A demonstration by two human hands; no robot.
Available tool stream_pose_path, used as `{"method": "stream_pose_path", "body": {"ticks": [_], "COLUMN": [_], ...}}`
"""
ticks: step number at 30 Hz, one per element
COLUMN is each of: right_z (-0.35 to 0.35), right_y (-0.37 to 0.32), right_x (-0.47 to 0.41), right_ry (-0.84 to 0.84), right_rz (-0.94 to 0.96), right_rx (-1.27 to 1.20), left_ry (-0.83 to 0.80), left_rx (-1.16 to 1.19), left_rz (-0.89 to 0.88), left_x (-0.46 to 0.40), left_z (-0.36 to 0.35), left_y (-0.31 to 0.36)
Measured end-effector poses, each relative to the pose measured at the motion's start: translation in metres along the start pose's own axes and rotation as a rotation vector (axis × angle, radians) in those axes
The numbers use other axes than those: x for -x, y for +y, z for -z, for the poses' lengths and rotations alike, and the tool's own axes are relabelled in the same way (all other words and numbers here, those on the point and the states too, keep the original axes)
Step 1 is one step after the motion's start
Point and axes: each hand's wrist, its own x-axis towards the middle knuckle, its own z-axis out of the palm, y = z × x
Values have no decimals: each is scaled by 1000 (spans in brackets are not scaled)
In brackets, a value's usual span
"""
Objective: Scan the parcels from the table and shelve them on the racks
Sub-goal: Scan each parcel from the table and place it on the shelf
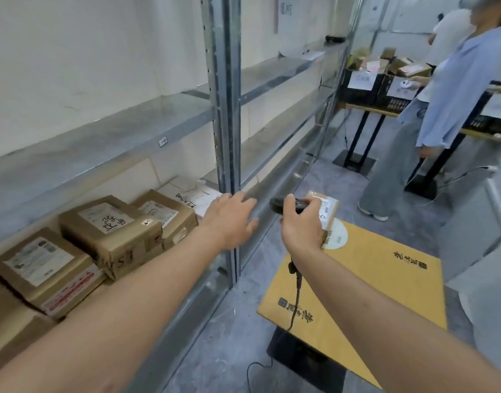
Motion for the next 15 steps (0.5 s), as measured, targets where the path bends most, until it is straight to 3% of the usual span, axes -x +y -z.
{"method": "stream_pose_path", "body": {"ticks": [7,15], "right_z": [65,117], "right_y": [40,80], "right_x": [-69,-150], "right_ry": [83,84], "right_rz": [-80,-140], "right_rx": [5,85], "left_ry": [-84,-160], "left_rx": [-7,25], "left_rz": [-106,-105], "left_x": [-72,-142], "left_z": [-25,-59], "left_y": [77,143]}}
